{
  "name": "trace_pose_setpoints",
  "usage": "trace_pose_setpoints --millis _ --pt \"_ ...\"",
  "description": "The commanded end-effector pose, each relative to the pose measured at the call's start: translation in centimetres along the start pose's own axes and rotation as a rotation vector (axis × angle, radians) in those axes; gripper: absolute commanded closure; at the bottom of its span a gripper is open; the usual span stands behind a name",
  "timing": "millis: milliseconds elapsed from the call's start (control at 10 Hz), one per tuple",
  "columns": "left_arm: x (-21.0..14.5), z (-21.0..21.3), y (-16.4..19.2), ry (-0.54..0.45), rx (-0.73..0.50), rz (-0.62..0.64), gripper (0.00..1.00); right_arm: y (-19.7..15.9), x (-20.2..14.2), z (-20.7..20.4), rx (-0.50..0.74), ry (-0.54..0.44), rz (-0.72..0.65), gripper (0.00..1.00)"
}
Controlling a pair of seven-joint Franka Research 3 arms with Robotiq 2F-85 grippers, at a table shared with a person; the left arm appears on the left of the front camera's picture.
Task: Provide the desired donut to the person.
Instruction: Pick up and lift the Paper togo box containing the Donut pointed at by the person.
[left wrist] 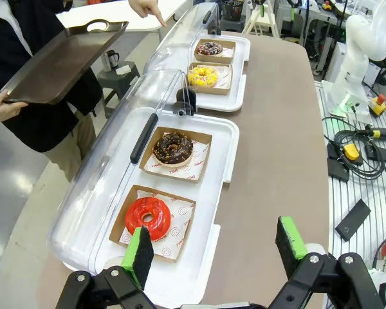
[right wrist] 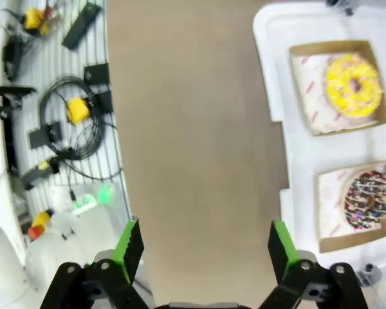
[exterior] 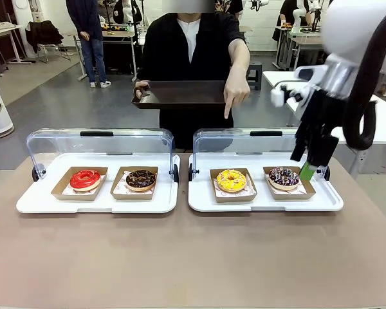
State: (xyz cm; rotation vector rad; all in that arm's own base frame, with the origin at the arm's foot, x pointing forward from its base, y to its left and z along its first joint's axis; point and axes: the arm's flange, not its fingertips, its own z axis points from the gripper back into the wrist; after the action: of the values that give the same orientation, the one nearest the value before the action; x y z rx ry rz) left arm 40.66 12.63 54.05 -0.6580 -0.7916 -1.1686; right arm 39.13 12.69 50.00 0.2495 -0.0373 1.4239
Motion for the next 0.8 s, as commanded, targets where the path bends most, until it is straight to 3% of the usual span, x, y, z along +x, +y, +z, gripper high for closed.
trace_pose_setpoints --millis 0,300,500,600,700 --pt "0.1 0.1 0.0 -0.018 -0.001 -0.010 0.00 -0.3 0.5 -2.3 -0.021 0.071 -0.013 0.00" --pt "0.1 0.1 0.0 -0.018 -0.001 -0.010 0.00 -0.6 0.6 -4.9 -0.008 0.089 -0.010 0.00" --pt "0.1 0.1 0.0 -0.018 -0.001 -0.010 0.00 -0.8 0.1 -4.9 0.009 0.010 -0.003 0.00" --pt "0.1 0.1 0.0 -0.018 -0.001 -0.010 0.00 -0.5 0.5 -4.9 0.009 0.077 0.005 0.00" --pt "0.1 0.1 0.0 -0.018 -0.001 -0.010 0.00 -0.5 0.5 -4.9 0.009 0.077 0.005 0.00"
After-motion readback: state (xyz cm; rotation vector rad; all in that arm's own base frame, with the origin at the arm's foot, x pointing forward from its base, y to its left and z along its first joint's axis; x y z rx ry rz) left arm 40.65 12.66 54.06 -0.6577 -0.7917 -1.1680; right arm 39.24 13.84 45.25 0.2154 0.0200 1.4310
